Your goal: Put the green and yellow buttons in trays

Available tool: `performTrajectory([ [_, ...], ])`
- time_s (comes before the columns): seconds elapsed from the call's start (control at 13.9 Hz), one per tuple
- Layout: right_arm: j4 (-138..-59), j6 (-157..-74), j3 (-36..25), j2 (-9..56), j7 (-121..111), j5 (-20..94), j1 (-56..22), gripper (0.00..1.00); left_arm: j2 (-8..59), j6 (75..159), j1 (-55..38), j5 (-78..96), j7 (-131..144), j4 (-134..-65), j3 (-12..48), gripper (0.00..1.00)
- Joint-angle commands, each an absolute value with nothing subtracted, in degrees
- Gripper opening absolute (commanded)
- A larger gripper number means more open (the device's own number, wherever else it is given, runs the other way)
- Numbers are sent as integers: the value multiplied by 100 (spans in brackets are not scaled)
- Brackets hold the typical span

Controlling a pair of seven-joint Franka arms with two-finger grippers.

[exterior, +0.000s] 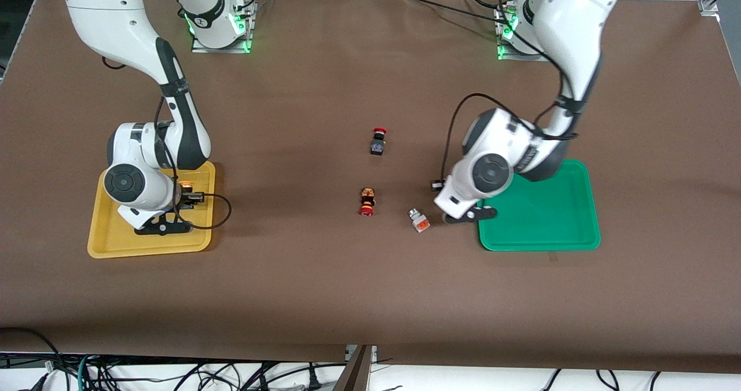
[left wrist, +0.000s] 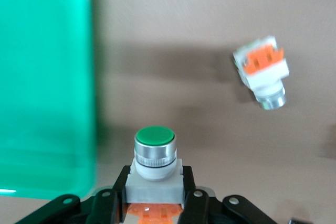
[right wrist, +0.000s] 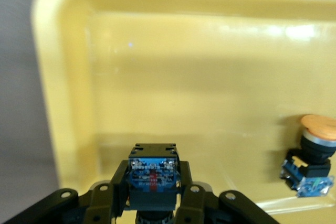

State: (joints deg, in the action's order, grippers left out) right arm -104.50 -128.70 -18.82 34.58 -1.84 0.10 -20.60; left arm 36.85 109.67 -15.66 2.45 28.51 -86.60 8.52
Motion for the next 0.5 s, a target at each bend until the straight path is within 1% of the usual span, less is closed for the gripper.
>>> performTrajectory([
  [0.0,-10705,-12999,-1925,3164,-886,227,-1794,62,3779,10766,-1056,-50,1901,-8569,835,0],
  [0.07,-10653,-12947,-1925,3103,-957,437,-1793,100,3858,10758,-828,-331,1629,-8613,826,0],
  [0.22,-10460,-12859,-1916,2901,-975,562,-1793,100,3894,10749,-415,-448,1154,-8884,826,0],
  [0.29,-10311,-12667,-1899,2805,-967,562,-1802,100,3894,10749,-222,-500,969,-8981,817,0],
  [0.43,-9610,-11791,-1890,2734,-967,562,-1828,100,4007,10784,288,-816,608,-9026,817,0],
])
